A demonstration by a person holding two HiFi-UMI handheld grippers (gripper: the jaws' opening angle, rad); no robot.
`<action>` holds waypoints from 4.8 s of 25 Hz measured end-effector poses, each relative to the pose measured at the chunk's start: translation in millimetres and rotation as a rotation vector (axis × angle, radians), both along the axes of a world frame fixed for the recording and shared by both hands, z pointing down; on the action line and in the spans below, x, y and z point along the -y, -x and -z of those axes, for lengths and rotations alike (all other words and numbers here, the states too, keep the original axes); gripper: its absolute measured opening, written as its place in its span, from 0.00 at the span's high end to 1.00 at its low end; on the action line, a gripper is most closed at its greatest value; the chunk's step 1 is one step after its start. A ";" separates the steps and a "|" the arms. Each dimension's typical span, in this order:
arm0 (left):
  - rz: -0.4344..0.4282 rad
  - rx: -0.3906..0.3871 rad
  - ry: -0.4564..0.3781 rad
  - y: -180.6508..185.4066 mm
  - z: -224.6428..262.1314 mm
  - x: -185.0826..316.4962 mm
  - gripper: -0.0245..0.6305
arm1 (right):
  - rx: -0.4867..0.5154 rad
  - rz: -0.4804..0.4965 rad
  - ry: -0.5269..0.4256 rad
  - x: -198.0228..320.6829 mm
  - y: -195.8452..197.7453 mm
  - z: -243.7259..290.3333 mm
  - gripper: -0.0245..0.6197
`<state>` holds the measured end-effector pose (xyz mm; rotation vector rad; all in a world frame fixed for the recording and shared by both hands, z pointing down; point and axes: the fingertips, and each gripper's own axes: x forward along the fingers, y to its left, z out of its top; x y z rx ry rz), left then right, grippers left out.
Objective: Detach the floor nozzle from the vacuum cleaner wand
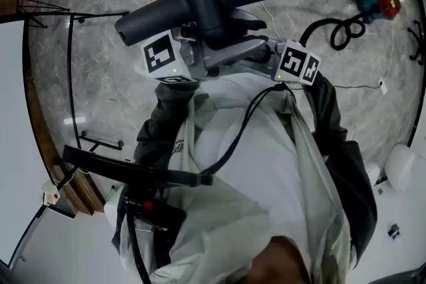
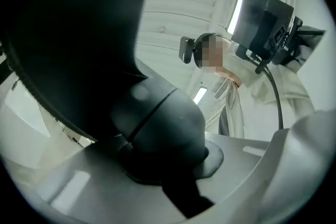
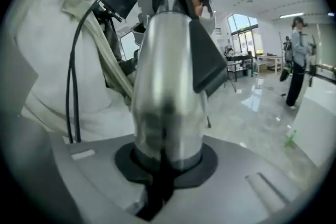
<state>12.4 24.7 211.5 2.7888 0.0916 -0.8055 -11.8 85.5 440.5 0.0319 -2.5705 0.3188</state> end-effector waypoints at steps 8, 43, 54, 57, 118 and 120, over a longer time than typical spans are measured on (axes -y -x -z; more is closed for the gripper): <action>0.520 0.162 0.362 20.8 -34.8 74.9 0.85 | -0.215 -0.570 -0.196 53.2 -5.8 -17.2 0.90; 0.429 0.375 0.526 60.1 -162.8 31.6 0.85 | -0.122 -0.529 -0.200 43.8 -14.7 -9.5 0.88; 0.444 0.338 0.599 65.4 -171.3 34.3 0.85 | -0.225 -0.554 -0.304 42.4 -18.4 -11.7 0.88; 0.444 0.321 0.622 67.5 -173.4 35.2 0.85 | -0.268 -0.542 -0.326 38.4 -19.2 -14.3 0.88; 0.325 0.309 0.651 58.0 -180.2 12.3 0.85 | -0.367 -0.568 -0.294 15.9 -27.5 -40.5 0.86; 0.325 0.309 0.653 58.0 -180.1 13.1 0.85 | -0.367 -0.570 -0.294 16.6 -28.3 -39.9 0.86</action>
